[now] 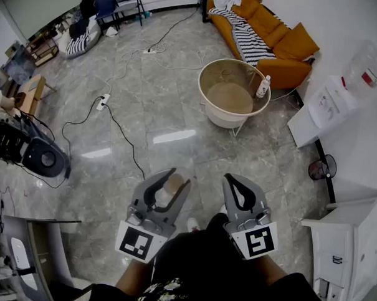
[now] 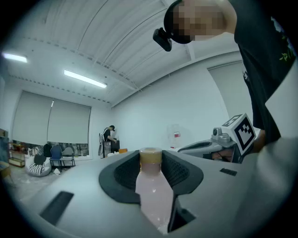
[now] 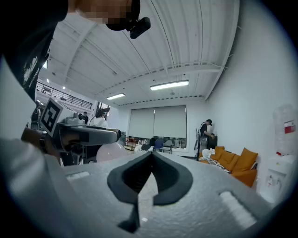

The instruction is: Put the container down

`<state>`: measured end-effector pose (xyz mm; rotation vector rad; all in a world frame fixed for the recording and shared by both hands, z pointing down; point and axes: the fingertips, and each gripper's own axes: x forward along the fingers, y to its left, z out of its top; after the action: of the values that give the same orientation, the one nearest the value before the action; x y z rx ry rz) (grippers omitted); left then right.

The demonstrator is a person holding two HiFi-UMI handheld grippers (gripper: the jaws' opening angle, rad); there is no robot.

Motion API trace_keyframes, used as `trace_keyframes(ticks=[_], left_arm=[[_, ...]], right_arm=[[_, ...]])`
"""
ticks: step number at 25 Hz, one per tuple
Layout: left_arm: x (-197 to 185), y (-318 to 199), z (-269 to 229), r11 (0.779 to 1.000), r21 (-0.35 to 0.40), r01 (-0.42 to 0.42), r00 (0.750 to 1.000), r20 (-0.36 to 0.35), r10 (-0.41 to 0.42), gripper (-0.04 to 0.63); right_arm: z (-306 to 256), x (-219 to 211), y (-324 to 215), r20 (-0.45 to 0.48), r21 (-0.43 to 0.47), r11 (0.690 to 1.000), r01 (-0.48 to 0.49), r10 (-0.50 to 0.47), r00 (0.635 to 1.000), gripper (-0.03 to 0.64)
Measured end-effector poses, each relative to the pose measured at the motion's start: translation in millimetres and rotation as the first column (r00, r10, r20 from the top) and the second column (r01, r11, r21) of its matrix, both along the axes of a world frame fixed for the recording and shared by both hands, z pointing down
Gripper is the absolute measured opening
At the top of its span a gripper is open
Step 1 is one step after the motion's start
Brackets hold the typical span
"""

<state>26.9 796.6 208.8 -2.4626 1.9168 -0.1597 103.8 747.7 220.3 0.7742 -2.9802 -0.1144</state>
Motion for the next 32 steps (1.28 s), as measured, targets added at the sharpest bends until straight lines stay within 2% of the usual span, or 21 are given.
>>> trace_keyframes(ticks=[10,18,29,32], left_arm=[[15,-37,-7,1.000,0.000,0.030,1.000,-0.005,-0.030,0.150],[32,-78,-16,0.996,-0.013,0.086,0.996,-0.005,-0.086,0.150],[83,-129,-13,0.993,0.013,0.117,0.993,0.011,-0.117,0.152],[98,-144,-8,0.993,0.003,0.121,0.993,-0.006,-0.121,0.150]], right_arm=[[-3,13,-39,-0.002,0.002,0.999,0.039,-0.039,0.999,-0.005],[-15,28,-73,0.004,0.005,0.995,0.104,-0.104,0.995,-0.005],[-24,57,-114,0.047,0.032,0.992,0.120,-0.121,0.992,-0.005],[-23,69,-122,0.050,0.040,0.992,0.121,-0.123,0.991,-0.005]])
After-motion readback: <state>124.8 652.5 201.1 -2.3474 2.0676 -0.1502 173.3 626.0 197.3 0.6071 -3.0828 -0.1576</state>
